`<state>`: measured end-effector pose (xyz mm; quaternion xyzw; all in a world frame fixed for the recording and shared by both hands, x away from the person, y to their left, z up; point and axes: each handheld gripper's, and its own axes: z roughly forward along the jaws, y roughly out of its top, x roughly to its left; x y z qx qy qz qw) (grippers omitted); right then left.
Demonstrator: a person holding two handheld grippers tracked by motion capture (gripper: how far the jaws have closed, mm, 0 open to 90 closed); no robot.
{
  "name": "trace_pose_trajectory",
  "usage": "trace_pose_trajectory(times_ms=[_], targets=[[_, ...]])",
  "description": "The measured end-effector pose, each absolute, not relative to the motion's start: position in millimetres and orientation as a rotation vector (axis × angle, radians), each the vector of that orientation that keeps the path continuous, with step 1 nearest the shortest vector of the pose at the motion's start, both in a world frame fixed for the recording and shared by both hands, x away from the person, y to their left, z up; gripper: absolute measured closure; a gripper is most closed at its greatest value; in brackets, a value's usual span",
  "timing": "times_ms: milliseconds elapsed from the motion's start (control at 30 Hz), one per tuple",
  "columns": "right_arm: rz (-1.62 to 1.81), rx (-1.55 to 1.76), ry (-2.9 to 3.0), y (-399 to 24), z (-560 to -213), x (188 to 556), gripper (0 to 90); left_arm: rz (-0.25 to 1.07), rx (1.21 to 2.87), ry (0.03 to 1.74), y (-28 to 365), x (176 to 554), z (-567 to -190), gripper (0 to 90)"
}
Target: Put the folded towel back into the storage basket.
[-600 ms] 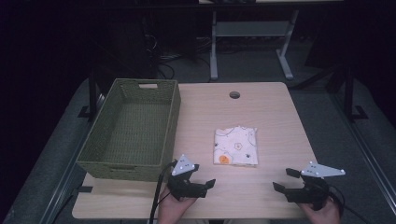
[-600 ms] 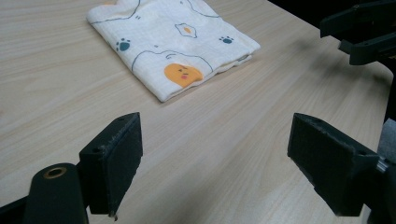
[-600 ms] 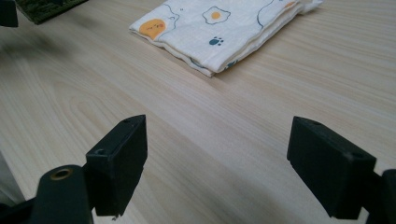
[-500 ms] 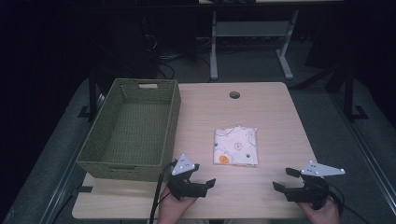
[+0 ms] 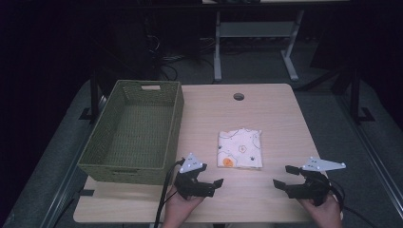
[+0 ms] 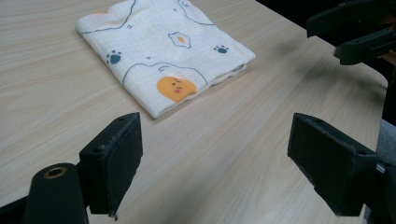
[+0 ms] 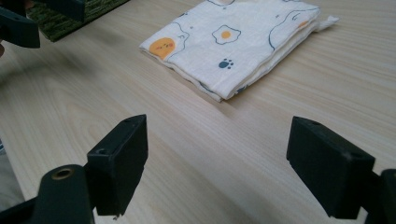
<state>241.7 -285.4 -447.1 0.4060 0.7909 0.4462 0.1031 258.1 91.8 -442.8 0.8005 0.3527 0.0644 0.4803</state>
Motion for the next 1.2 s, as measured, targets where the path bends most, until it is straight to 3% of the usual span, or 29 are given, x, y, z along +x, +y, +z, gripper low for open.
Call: trace_pose_trajectory(times_ms=[1200], targets=[[1.269, 1.167, 2.444, -267, -414, 303, 20.9, 0.049, 1.937, 0.902, 60, 292, -436, 18.2]])
